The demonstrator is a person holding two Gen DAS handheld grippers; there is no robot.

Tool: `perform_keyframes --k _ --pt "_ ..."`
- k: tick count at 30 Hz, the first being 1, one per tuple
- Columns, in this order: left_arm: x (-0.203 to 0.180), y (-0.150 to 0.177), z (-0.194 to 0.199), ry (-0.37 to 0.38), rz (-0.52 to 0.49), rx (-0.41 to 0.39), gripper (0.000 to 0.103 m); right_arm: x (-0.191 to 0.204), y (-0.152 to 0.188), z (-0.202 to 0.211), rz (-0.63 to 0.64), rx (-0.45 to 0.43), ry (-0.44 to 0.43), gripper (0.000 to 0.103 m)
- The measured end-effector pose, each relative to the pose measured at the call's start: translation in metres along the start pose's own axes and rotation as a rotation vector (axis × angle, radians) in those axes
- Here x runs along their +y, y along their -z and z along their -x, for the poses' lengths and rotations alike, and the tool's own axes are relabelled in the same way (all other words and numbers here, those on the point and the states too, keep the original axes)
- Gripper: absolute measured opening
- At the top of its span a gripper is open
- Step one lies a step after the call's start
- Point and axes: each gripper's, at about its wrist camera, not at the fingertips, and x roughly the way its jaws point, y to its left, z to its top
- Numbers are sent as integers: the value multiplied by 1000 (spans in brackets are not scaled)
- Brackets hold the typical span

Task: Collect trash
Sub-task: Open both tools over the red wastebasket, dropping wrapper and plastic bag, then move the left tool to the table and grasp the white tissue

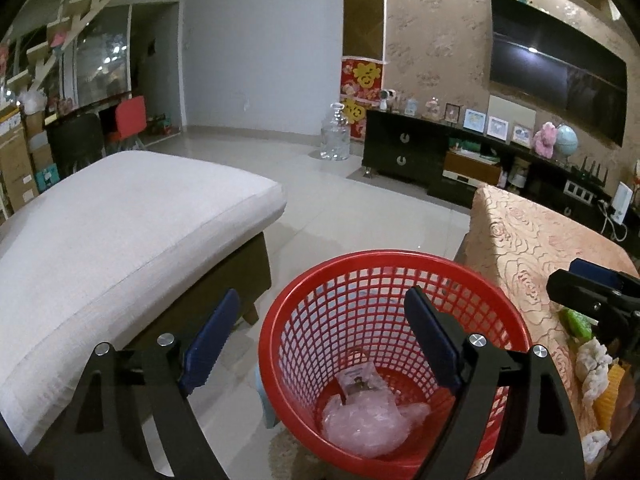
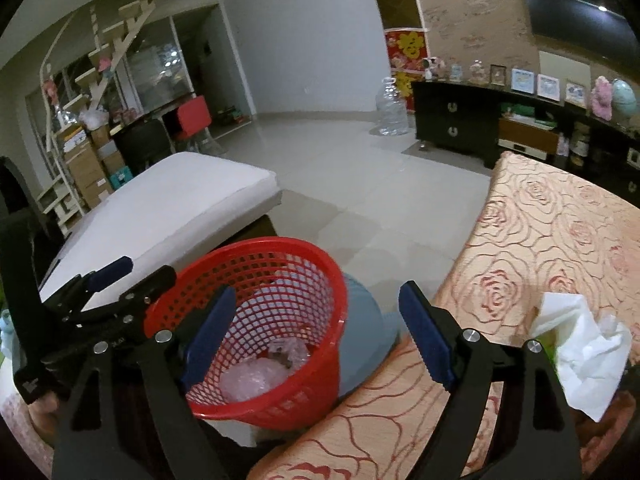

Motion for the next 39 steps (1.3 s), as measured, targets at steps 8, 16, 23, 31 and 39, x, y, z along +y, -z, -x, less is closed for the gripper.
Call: perform_keyframes --k 8,16,23,31,39 --pt "-13 0 6 35 -29 -30 82 -36 10 39 -29 -57 141 85" --pt "-33 4 13 90 -66 -51 82 -90 36 93 -143 -102 278 86" --pt "-54 12 19 138 -115 -56 82 -127 77 134 -232 -94 396 86" --pt "-90 26 27 225 -180 -36 82 -155 125 175 -340 -85 505 86" --pt "-142 57 36 357 -306 18 82 -181 158 197 -456 -83 571 86"
